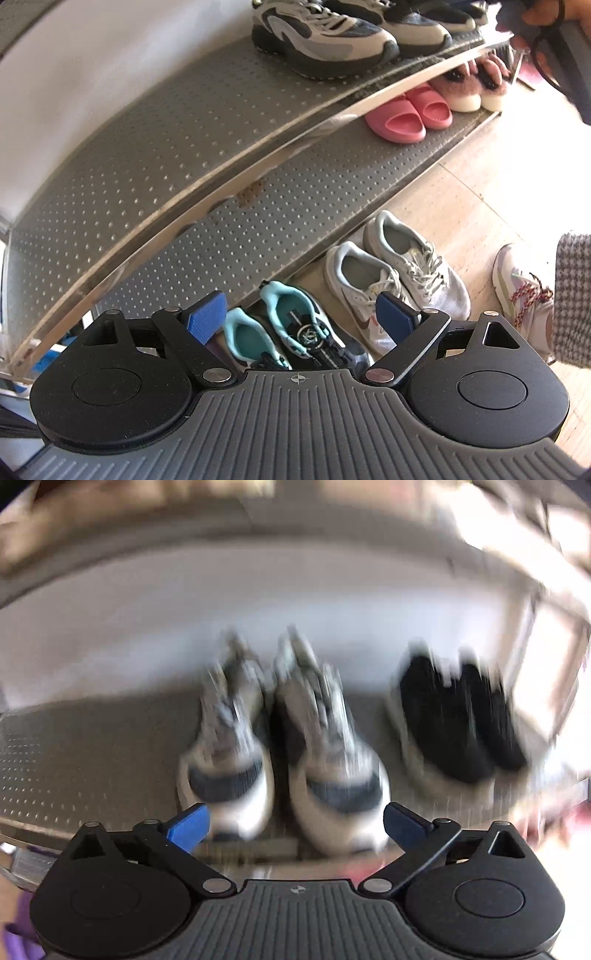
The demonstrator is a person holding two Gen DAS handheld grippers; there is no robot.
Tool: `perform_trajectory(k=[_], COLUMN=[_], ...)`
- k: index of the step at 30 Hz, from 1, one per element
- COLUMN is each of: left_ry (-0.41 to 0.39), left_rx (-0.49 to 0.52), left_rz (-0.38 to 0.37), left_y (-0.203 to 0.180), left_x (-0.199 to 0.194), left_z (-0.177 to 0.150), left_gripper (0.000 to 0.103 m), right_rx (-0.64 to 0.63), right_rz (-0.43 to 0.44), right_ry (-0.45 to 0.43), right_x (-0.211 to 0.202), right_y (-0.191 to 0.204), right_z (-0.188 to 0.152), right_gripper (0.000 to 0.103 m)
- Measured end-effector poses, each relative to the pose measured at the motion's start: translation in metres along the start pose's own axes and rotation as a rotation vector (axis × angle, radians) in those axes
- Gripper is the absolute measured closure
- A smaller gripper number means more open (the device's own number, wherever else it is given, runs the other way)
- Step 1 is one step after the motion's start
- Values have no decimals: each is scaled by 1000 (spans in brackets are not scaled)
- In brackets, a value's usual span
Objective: Organize scattered shoes
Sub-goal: 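Push the black-white pair deeper onto the shelf with the right gripper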
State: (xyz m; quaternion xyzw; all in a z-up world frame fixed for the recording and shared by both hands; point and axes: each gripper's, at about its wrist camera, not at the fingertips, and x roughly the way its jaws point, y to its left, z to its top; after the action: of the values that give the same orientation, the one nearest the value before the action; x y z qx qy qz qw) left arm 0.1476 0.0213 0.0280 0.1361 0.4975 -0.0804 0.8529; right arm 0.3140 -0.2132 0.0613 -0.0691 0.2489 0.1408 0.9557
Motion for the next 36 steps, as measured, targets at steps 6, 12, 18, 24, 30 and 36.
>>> perform_trajectory(k=[6, 12, 18, 24, 30, 36], left_ry=[21, 58, 81, 109, 120, 94], left_rx=[4, -24, -12, 11, -7, -29], left_rz=[15, 38, 28, 28, 30, 22], left_y=[6, 17, 11, 4, 9, 14], left_x=[6, 16, 23, 31, 32, 20], left_z=[-2, -3, -5, -7, -10, -9], left_gripper=[11, 11, 11, 11, 11, 11], right_rx=[70, -53, -118, -195, -259, -341], right_rz=[60, 89, -58, -197, -245, -250], right_ry=[-86, -1, -84, -174, -175, -139], right_x=[49, 109, 115, 120, 121, 115], right_y=[-10, 7, 15, 23, 19, 16], right_z=[29, 28, 19, 8, 7, 8], right_gripper=[9, 0, 53, 55, 56, 60])
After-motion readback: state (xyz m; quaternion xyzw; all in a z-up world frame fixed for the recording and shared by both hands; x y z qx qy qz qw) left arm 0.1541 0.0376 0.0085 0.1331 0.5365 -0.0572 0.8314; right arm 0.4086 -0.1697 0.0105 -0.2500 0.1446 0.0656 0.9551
